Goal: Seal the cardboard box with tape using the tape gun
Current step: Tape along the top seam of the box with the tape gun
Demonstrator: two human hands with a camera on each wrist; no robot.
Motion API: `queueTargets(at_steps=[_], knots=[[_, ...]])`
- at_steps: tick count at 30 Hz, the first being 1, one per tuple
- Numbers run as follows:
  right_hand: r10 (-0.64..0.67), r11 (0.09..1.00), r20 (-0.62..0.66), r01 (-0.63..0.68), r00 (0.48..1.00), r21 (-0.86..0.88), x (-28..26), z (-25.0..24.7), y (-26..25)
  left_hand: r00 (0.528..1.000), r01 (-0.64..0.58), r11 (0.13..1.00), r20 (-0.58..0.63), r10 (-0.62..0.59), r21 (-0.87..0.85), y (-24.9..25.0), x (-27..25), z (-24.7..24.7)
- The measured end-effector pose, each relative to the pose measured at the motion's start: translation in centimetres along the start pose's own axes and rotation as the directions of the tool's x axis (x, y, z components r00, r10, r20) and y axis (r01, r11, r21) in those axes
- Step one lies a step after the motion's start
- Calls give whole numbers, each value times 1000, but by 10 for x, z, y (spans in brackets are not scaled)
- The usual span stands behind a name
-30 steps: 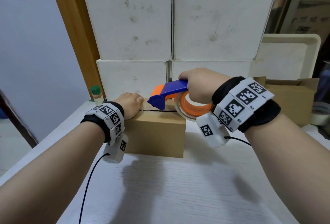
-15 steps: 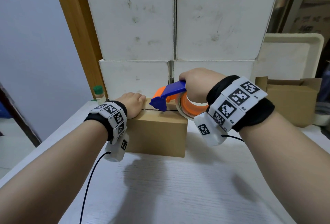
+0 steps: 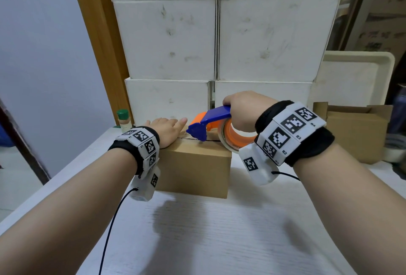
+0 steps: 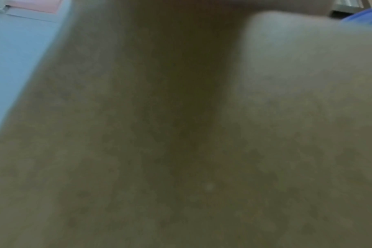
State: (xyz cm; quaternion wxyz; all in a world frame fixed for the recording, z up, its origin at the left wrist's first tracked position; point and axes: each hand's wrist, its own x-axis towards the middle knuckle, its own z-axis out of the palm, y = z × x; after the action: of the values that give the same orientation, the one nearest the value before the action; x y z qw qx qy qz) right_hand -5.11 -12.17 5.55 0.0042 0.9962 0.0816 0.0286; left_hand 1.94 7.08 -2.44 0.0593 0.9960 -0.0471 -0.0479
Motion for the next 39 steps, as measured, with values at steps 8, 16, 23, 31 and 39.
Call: queueTargets(at_steps=[8,16,23,31,39], knots=[[-5,1000,-3,5,1000,1,2,1,1,999,44,995,6,-45,94,5,-3,0],[1,1000,0,-1,1000,-10,3,1,0,997,69,980,-35,-63,188,16,-8,-3],[4,1000,4,-4,1000,-20,3,1,0,999,-29,997,15,28,66,18,-11,-3],[-8,1000,-19,8,1000,16,2,2,0,999,-24,998,44,21,65,8,-1,3],[-36,994,-51,41,998,97,-5,4,7,999,-46,998,23,45,47,-20,-6,-6]])
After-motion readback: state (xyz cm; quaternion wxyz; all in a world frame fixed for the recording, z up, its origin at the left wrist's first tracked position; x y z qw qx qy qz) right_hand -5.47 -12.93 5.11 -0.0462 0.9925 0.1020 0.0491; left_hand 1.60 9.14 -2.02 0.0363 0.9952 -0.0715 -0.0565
